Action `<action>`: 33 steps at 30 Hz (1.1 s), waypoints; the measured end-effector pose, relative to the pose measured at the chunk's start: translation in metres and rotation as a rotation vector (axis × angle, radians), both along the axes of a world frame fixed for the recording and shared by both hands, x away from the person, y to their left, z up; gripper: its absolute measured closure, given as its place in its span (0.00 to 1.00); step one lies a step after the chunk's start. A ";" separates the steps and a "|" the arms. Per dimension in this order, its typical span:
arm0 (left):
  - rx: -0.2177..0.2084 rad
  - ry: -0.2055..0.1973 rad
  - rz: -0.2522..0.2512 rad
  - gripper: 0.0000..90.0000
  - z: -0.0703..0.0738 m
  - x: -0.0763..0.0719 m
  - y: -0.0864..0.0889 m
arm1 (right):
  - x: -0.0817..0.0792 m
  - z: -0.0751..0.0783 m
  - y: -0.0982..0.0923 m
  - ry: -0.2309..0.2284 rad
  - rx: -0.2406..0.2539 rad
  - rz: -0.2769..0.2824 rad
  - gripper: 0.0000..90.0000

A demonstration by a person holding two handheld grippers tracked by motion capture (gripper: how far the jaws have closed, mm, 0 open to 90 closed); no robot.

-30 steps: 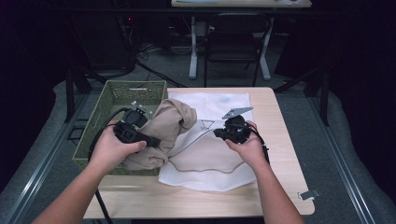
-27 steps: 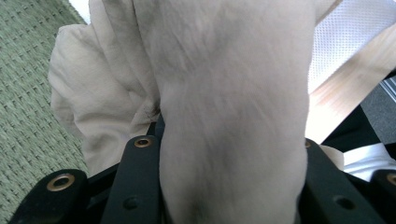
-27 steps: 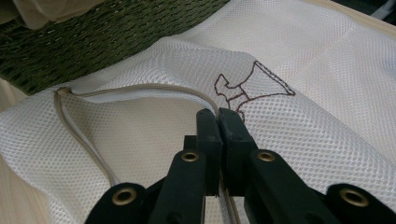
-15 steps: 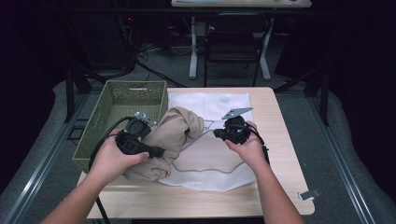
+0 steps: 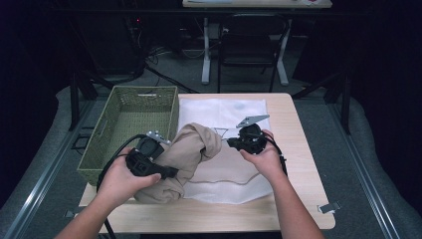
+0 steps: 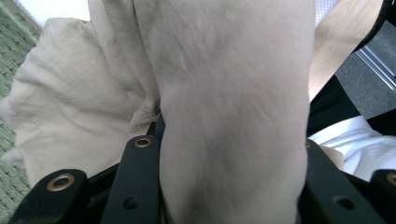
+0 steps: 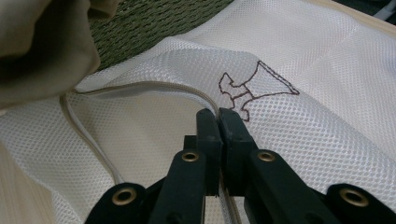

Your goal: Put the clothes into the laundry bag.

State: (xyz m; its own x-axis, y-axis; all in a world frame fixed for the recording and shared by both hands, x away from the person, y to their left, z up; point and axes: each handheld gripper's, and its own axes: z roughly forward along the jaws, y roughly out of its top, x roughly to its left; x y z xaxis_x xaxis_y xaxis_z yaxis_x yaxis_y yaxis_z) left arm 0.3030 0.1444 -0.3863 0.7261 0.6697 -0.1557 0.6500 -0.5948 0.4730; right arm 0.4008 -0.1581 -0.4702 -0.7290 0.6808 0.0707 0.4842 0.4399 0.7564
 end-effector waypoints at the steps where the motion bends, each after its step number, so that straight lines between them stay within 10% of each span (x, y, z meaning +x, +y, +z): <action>1: 0.000 0.000 -0.001 0.71 -0.001 -0.001 -0.001 | 0.000 0.000 0.000 0.000 0.000 0.000 0.97; 33: -0.003 0.038 -0.087 0.71 -0.035 -0.019 -0.029 | -0.002 -0.001 0.000 0.003 0.001 0.005 0.97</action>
